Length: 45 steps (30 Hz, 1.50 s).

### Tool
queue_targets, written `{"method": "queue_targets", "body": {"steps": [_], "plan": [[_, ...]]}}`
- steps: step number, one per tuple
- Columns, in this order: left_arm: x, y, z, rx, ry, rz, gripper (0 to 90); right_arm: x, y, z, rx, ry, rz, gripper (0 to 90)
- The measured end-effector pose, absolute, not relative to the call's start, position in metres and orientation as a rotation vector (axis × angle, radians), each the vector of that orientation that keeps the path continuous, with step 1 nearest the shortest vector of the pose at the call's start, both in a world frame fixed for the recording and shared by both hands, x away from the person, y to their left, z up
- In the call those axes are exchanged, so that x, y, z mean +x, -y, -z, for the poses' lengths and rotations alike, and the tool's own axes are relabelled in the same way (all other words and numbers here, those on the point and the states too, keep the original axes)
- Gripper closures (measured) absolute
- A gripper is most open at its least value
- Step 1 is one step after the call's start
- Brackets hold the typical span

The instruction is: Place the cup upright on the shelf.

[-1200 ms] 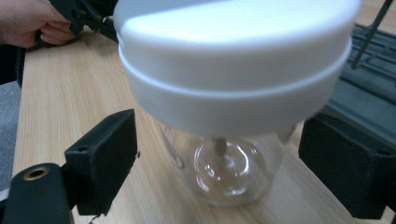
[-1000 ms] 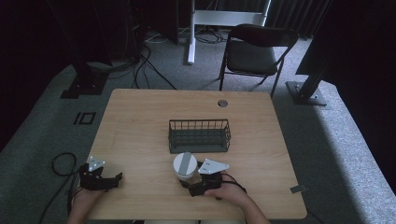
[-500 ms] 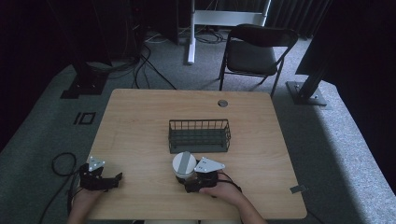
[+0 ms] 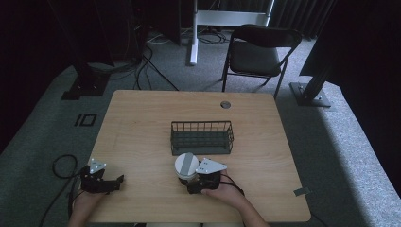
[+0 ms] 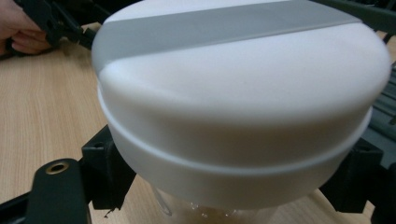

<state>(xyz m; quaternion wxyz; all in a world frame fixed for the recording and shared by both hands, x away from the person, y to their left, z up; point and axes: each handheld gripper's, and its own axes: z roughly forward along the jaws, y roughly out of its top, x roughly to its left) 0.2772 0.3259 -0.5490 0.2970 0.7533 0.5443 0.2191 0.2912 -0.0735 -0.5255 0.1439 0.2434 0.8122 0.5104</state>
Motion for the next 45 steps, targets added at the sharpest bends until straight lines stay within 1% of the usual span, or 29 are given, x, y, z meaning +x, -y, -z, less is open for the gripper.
{"method": "queue_targets", "body": {"steps": [9,23,45], "plan": [[0.277,-0.326,0.549,2.003,-1.447,-0.583,0.1,0.293,0.078,0.514,0.724,-2.317,-1.479,18.4],[0.277,-0.326,0.549,2.003,-1.447,-0.583,0.1,0.299,0.081,0.483,0.744,-2.269,-1.532,18.4],[0.277,-0.326,0.549,2.003,-1.446,-0.584,0.1,0.327,0.097,0.432,0.848,-2.100,-1.551,18.4]]}}
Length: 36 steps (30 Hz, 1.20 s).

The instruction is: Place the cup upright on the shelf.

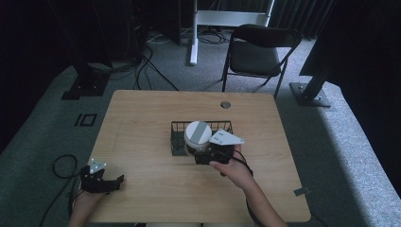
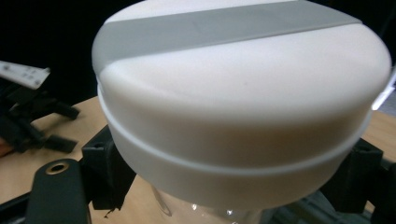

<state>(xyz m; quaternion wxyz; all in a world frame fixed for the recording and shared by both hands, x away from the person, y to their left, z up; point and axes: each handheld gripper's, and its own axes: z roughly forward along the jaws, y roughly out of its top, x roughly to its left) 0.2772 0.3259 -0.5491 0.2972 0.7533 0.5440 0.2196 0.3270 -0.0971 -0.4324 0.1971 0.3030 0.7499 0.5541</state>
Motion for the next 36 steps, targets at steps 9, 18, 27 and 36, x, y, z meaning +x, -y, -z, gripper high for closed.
{"method": "queue_targets", "body": {"steps": [9,18,27,36], "plan": [[0.277,-0.326,0.549,2.004,-1.447,-0.583,0.1,0.345,0.107,0.421,0.957,-1.986,-1.520,18.4],[0.277,-0.326,0.549,2.002,-1.447,-0.583,0.1,0.368,0.120,0.426,1.087,-1.897,-1.376,18.4],[0.277,-0.326,0.549,2.002,-1.448,-0.582,0.1,0.386,0.127,0.440,1.211,-1.843,-1.226,18.4],[0.277,-0.326,0.549,2.002,-1.447,-0.582,0.1,0.395,0.123,0.457,1.289,-1.858,-1.146,18.4]]}}
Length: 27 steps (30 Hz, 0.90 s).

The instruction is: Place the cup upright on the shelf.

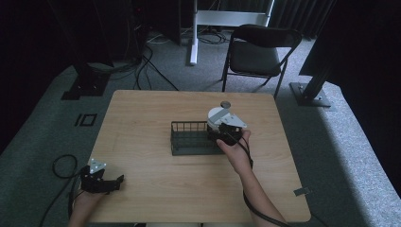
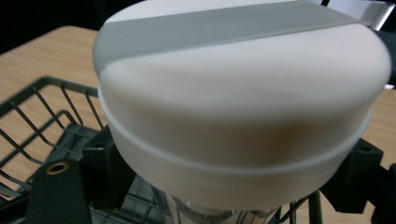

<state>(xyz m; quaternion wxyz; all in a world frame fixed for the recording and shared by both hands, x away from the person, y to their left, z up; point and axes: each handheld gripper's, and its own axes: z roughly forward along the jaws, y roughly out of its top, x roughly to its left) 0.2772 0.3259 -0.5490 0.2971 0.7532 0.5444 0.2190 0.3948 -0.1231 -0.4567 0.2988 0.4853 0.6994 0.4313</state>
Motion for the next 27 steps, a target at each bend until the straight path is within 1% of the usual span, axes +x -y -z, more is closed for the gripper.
{"method": "queue_targets", "body": {"steps": [12,27], "plan": [[0.277,-0.326,0.549,2.002,-1.447,-0.582,0.1,0.398,0.121,0.469,1.330,-1.896,-1.091,18.4],[0.277,-0.326,0.549,2.003,-1.447,-0.582,0.1,0.395,0.121,0.474,1.333,-1.865,-1.097,18.1]]}}
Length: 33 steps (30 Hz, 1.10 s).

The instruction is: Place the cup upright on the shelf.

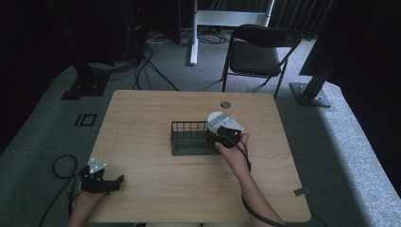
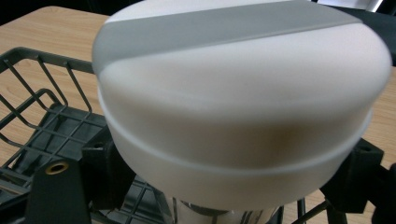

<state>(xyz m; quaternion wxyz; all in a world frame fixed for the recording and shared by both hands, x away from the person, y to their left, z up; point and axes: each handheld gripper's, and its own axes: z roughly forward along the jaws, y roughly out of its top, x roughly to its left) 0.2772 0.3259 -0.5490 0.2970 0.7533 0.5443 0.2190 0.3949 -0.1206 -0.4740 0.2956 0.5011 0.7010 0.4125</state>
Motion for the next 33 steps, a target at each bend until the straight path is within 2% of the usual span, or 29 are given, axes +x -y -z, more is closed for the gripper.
{"method": "queue_targets", "body": {"steps": [4,8,33], "plan": [[0.277,-0.326,0.549,2.002,-1.448,-0.582,0.2,0.394,0.123,0.477,1.334,-1.847,-1.137,17.7],[0.277,-0.326,0.549,2.003,-1.447,-0.582,0.1,0.391,0.122,0.478,1.318,-1.845,-1.161,12.8],[0.277,-0.326,0.549,2.003,-1.447,-0.582,0.1,0.372,0.138,0.475,1.288,-1.856,-1.203,11.8]]}}
